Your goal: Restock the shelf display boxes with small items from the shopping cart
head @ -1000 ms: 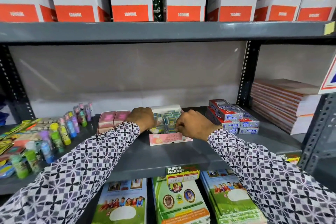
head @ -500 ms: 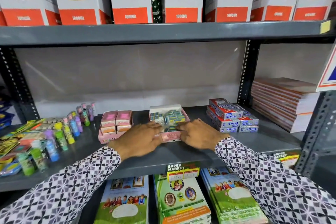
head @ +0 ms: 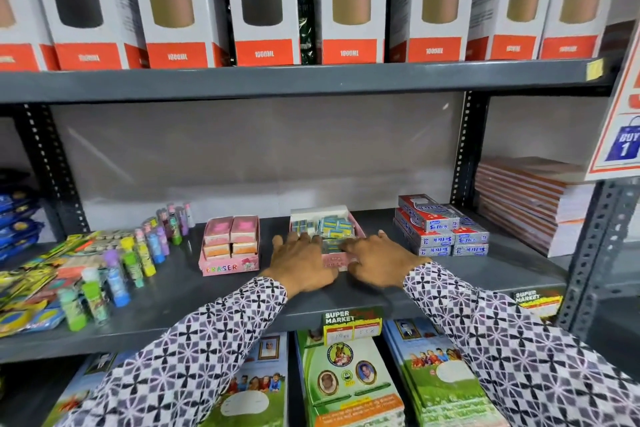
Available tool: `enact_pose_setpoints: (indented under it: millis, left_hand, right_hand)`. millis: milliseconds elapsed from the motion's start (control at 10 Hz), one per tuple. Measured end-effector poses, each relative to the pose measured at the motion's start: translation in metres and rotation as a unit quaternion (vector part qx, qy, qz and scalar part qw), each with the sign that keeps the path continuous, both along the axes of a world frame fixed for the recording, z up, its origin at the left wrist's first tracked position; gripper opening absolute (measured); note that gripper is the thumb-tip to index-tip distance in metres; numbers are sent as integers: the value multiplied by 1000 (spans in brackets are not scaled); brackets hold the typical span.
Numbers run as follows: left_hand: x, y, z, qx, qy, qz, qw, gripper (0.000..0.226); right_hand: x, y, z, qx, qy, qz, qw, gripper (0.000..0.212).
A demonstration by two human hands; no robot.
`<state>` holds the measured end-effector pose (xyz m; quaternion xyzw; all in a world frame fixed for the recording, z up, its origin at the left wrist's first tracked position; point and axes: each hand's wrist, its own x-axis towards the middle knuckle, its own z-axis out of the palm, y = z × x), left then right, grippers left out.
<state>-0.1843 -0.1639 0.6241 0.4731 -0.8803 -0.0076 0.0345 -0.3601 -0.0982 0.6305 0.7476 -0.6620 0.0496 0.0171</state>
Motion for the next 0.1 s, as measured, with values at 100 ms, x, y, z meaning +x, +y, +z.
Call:
enact_pose_setpoints:
  millis: [100]
  left_hand:
    - [19,-5,-5,-4,14,-12,1000,94]
  right_hand:
    - [1,1,0,16,12,-7,1000,62]
